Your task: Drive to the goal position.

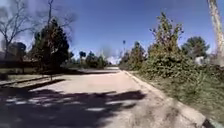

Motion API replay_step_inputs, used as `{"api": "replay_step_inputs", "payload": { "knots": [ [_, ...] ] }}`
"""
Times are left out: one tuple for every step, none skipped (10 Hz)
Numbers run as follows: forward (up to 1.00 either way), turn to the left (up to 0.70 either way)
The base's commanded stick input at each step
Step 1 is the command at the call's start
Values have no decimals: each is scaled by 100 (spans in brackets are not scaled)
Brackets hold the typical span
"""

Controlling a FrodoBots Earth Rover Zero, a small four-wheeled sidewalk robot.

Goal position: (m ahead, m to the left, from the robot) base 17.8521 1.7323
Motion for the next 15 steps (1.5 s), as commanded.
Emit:
{"api": "replay_step_inputs", "payload": {
  "knots": [
    [100,0],
    [100,0],
    [100,0],
    [100,0],
    [100,0],
    [100,0],
    [100,0],
    [100,0],
    [100,0],
    [100,0],
    [100,0],
    [100,0],
    [100,0],
    [100,0],
    [100,0]
  ]
}}
